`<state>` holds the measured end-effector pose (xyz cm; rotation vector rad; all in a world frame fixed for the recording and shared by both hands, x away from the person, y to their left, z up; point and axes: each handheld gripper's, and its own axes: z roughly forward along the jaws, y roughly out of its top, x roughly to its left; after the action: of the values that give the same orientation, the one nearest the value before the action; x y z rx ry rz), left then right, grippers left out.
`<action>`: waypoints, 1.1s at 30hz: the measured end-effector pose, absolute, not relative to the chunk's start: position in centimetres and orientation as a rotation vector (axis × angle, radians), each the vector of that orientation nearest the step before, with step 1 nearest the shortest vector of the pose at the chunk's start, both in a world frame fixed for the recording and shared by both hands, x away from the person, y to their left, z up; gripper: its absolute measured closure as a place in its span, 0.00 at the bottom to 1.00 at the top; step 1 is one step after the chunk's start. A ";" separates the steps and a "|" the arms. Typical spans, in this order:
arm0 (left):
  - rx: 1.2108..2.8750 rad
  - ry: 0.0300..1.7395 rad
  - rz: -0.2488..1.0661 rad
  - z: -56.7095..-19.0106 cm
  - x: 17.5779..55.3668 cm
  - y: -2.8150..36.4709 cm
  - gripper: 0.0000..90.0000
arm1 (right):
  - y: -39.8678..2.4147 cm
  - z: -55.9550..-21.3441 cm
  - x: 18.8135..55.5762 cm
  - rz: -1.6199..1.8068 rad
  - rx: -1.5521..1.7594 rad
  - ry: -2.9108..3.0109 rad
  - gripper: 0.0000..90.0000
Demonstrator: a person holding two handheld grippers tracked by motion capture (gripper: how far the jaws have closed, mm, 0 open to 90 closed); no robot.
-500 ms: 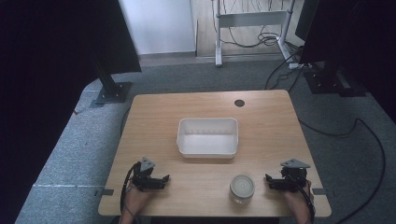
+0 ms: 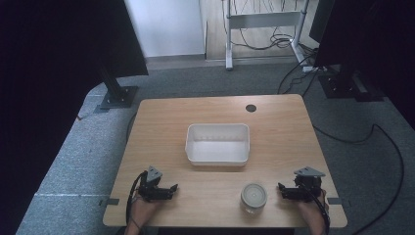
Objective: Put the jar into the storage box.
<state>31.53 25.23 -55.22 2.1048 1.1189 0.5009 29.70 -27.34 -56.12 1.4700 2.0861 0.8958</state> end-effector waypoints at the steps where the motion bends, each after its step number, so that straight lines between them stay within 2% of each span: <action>1: 2.103 1.117 0.499 -55.2 31.5 25.2 0.08 | -27.3 -56.1 29.7 0.896 1.469 2.086 0.01; 33: 2.105 0.977 0.461 -53.8 29.3 23.4 0.07 | -27.3 -56.1 29.6 0.898 1.470 2.087 0.01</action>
<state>29.33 23.37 -53.84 2.1052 0.9769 0.4612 29.59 -27.33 -56.11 1.4696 2.0874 0.8977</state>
